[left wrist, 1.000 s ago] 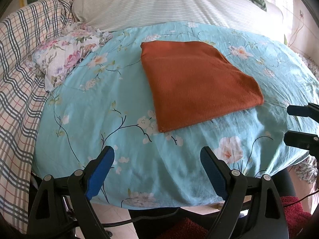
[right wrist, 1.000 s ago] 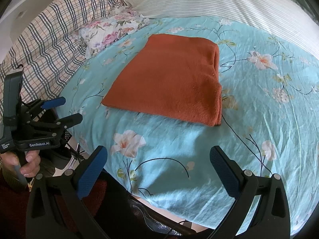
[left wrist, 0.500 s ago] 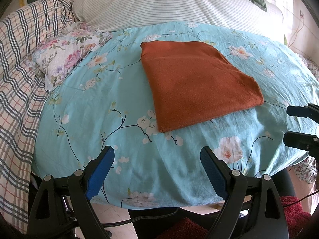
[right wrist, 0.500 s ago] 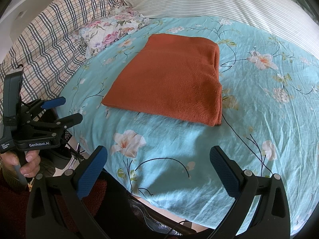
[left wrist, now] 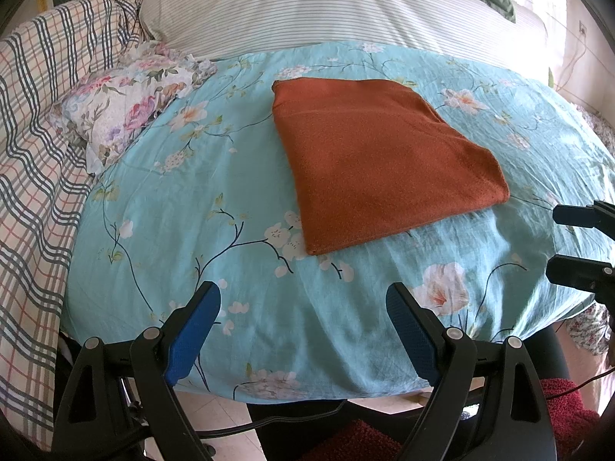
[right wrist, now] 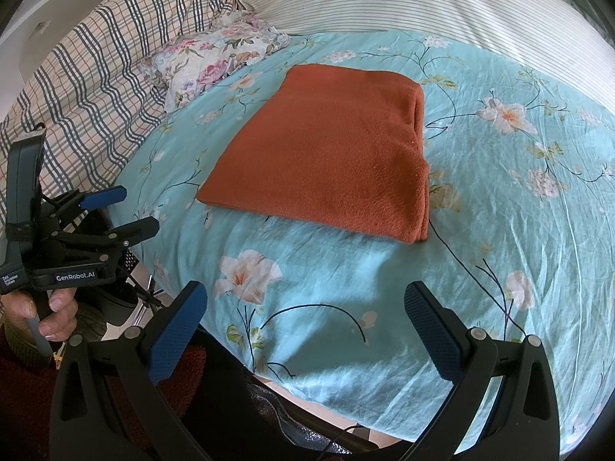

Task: Fold small clothes

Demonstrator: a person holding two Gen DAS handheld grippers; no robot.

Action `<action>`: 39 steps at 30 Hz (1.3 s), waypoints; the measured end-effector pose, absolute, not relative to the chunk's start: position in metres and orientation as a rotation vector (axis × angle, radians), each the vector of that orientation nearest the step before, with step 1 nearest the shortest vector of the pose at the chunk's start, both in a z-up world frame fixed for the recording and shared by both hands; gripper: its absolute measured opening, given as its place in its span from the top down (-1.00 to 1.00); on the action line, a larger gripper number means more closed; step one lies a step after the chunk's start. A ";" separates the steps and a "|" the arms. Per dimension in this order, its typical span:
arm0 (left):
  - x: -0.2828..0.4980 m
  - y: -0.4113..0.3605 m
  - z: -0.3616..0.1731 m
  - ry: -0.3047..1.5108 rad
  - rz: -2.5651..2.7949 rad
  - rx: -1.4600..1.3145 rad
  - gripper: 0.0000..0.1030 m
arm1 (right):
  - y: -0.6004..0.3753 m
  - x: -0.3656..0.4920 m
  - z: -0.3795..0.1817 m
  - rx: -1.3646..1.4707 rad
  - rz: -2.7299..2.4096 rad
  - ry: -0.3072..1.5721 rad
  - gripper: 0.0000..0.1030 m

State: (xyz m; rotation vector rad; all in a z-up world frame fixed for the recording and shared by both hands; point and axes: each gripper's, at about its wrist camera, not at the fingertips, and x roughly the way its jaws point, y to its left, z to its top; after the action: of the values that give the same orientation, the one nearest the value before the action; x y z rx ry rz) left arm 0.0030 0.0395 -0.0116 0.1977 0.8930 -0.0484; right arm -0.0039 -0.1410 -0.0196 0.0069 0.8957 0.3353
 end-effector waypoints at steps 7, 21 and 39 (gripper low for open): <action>0.003 0.039 -0.012 0.895 -0.048 0.196 -0.72 | -0.141 -0.004 -0.020 0.006 0.335 0.896 -0.99; 0.003 0.039 -0.012 0.895 -0.049 0.196 -0.72 | -0.142 -0.003 -0.019 0.007 0.336 0.896 -0.99; 0.020 0.041 -0.006 0.887 -0.046 0.170 -0.72 | -0.153 0.018 -0.020 0.010 0.337 0.911 -0.99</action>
State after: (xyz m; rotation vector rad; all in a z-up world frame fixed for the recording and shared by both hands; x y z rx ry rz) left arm 0.0196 0.0411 -0.0064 0.1698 0.8874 -0.0457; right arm 0.0175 -0.1533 -0.0200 0.0102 0.9109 0.3372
